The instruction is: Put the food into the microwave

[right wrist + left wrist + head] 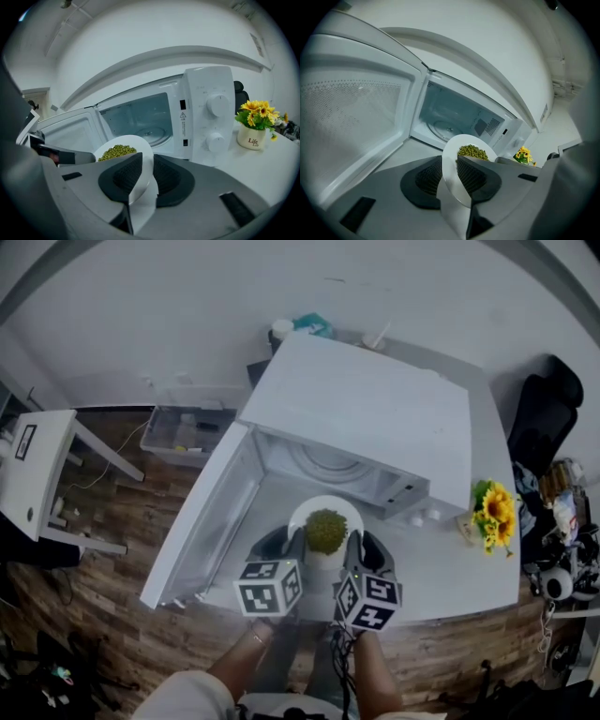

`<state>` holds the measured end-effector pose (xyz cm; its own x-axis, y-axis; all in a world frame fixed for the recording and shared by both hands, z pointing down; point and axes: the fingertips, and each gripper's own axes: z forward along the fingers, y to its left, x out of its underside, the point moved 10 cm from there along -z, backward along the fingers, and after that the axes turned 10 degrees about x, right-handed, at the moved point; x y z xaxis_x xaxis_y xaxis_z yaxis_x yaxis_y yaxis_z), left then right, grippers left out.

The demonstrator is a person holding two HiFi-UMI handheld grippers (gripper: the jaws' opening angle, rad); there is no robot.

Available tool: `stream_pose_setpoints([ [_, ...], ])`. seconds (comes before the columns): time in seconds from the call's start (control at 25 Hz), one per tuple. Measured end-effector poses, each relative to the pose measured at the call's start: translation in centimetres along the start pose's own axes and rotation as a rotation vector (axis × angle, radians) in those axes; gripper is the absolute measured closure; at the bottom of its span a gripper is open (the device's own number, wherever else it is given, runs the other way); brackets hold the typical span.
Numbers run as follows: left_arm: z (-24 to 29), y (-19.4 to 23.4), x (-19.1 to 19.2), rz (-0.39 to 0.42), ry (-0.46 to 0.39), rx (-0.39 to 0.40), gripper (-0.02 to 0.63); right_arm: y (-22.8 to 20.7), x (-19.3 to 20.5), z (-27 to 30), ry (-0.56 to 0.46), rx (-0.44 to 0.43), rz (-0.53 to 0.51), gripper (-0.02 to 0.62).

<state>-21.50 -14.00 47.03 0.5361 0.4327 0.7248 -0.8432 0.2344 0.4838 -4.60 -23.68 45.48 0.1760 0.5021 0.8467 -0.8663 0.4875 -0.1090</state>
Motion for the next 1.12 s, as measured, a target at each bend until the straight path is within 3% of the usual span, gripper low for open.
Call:
stream_pose_setpoints([
  [1.12, 10.3, 5.4, -7.6, 0.035, -0.089, -0.018, 0.489, 2.5, -4.5, 12.1, -0.107, 0.049, 0.021, 0.512],
])
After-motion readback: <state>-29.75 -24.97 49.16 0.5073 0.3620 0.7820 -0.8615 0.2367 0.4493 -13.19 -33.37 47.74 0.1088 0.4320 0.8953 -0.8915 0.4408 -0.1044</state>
